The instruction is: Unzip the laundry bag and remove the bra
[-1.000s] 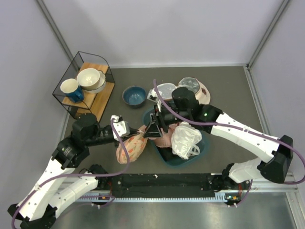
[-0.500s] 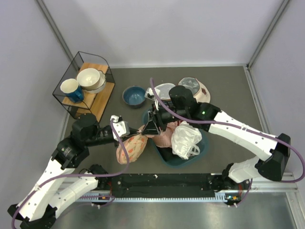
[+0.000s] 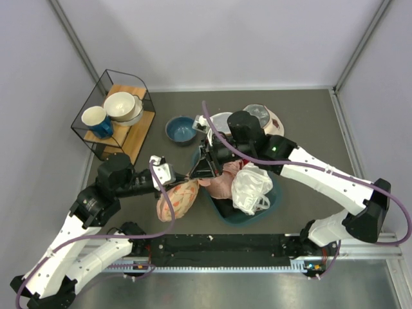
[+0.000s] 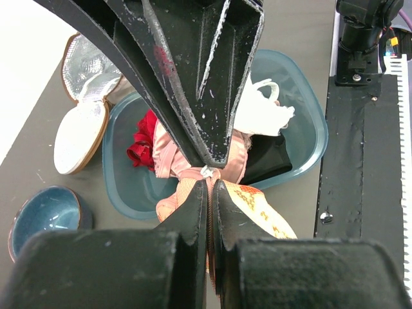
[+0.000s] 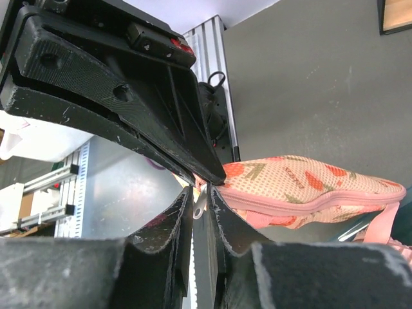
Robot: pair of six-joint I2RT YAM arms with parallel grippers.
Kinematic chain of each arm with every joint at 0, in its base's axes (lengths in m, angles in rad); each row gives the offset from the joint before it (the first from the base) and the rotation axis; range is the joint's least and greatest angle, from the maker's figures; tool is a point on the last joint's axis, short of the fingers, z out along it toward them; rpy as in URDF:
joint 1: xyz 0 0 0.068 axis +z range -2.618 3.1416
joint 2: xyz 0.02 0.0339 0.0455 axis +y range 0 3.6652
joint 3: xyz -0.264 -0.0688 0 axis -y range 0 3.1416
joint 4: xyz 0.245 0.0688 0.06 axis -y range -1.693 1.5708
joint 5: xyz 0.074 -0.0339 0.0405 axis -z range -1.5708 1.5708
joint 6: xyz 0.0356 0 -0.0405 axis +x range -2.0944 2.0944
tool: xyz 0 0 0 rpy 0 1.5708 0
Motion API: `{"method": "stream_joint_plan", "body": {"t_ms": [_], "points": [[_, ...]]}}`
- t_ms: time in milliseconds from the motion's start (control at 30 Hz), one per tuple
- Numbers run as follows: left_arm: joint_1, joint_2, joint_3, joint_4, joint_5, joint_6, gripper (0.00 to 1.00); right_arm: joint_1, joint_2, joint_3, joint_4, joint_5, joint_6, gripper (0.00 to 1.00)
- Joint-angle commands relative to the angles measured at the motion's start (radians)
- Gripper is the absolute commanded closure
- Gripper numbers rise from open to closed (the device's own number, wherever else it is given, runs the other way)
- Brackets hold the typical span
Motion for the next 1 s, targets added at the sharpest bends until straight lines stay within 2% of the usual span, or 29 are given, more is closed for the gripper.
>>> {"method": "stream_joint_plan", "body": {"t_ms": [0, 333, 967], "points": [[0.001, -0.004, 0.015, 0.066, 0.019, 0.004, 1.0, 0.018, 0.014, 0.032, 0.024, -0.029, -0.009, 0.87], [0.001, 0.002, 0.015, 0.066, 0.019, 0.004, 1.0, 0.016, 0.014, 0.013, 0.009, -0.009, -0.02, 0.83], [0.001, -0.004, 0.015, 0.066, 0.021, 0.002, 1.0, 0.018, 0.033, -0.005, 0.001, 0.023, -0.026, 0.83]]}}
